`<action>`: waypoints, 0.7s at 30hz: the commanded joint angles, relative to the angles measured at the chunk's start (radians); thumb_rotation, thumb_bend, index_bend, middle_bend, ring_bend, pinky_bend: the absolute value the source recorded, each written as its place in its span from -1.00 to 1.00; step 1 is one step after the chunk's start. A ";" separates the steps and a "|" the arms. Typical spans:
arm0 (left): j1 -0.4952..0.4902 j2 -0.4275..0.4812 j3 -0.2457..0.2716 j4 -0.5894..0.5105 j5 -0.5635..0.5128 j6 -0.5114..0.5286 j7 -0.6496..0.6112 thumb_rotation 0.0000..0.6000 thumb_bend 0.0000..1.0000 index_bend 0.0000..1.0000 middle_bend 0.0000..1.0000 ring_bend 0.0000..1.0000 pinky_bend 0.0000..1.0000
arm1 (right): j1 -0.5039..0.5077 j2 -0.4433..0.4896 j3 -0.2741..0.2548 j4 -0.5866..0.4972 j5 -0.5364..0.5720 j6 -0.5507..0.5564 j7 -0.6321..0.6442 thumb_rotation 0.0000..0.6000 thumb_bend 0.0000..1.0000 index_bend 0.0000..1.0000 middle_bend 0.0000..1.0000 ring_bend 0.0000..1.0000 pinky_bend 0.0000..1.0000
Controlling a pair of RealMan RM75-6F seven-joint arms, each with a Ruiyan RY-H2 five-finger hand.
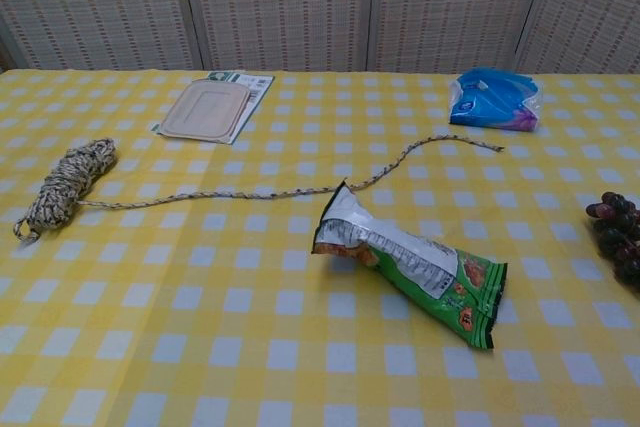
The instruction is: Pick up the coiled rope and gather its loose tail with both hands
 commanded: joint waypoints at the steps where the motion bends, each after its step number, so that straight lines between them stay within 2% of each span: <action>1: 0.000 -0.001 -0.001 -0.002 -0.002 0.000 0.002 1.00 -0.46 -0.45 -0.80 -0.83 -0.77 | 0.001 0.000 0.001 -0.001 0.000 0.000 0.000 1.00 -0.28 -0.70 -0.62 -0.82 -0.62; 12: -0.023 -0.009 -0.014 -0.006 -0.016 -0.026 -0.001 1.00 -0.46 -0.46 -0.79 -0.79 -0.77 | 0.000 0.018 0.020 -0.003 0.006 0.023 0.000 1.00 -0.28 -0.70 -0.62 -0.82 -0.62; 17: -0.078 -0.029 -0.047 -0.011 -0.054 -0.095 -0.012 1.00 -0.46 -0.49 -0.74 -0.74 -0.77 | 0.000 0.043 0.038 -0.013 0.012 0.043 -0.010 1.00 -0.28 -0.70 -0.62 -0.82 -0.62; 21: -0.136 -0.062 -0.072 0.001 -0.098 -0.161 0.028 1.00 -0.47 -0.57 -0.70 -0.71 -0.77 | 0.000 0.058 0.046 -0.024 0.015 0.052 -0.016 1.00 -0.28 -0.70 -0.62 -0.82 -0.62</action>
